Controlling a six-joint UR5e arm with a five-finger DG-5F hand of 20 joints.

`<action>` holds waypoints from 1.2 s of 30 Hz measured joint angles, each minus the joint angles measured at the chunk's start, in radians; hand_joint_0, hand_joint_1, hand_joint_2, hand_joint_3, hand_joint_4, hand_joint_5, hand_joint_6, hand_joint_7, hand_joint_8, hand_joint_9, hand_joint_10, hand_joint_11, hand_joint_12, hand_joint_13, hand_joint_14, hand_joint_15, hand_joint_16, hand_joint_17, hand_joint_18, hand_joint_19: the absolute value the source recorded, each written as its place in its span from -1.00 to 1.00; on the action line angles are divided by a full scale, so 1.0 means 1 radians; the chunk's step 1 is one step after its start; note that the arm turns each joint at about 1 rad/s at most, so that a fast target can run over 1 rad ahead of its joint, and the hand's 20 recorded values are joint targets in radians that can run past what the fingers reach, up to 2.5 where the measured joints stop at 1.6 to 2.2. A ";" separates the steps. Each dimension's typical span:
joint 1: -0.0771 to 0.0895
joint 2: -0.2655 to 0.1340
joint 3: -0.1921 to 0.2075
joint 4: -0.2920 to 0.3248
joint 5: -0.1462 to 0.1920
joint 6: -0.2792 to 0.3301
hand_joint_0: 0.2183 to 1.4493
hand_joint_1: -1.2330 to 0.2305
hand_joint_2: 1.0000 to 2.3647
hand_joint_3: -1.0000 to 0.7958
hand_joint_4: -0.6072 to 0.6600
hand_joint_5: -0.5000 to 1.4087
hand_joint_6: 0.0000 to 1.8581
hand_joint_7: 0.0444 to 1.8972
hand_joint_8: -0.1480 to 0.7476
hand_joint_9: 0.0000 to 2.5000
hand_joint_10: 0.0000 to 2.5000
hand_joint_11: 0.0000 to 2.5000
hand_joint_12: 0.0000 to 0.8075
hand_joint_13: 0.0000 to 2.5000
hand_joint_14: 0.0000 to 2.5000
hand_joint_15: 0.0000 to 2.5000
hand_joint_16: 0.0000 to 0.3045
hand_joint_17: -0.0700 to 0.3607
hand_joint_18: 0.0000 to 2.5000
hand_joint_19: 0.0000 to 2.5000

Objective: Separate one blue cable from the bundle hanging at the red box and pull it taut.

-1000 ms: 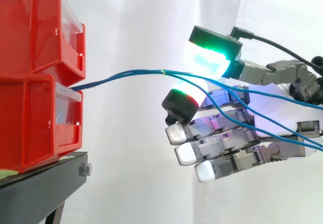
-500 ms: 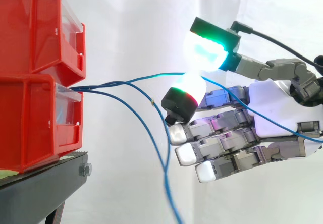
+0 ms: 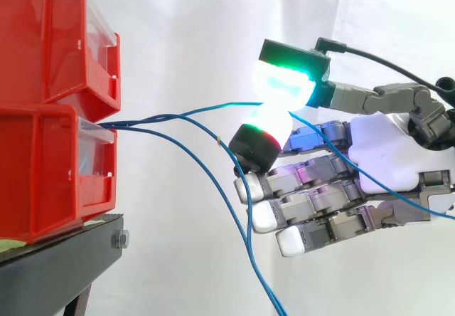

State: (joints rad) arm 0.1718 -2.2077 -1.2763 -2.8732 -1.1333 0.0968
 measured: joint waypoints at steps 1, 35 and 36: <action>0.000 0.000 0.000 0.000 0.000 0.001 -0.48 -0.13 -1.00 -0.44 0.08 -0.68 -0.09 0.18 -0.15 -0.33 -0.99 -0.49 -0.19 -0.37 -0.98 -0.61 -0.71 -0.22 -0.44 -0.62; 0.000 0.000 0.000 0.000 0.000 0.003 -0.38 -0.32 -0.99 -0.38 0.08 -0.70 -0.07 0.19 -0.19 -0.38 -0.99 -0.47 -0.22 -0.41 -0.99 -0.62 -0.72 -0.22 -0.49 -0.62; 0.000 0.000 0.000 0.000 0.000 0.003 -0.38 -0.32 -1.00 -0.39 0.08 -0.70 -0.07 0.19 -0.19 -0.38 -0.98 -0.47 -0.22 -0.41 -0.99 -0.62 -0.72 -0.22 -0.49 -0.62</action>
State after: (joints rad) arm 0.1718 -2.2076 -1.2763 -2.8732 -1.1336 0.0997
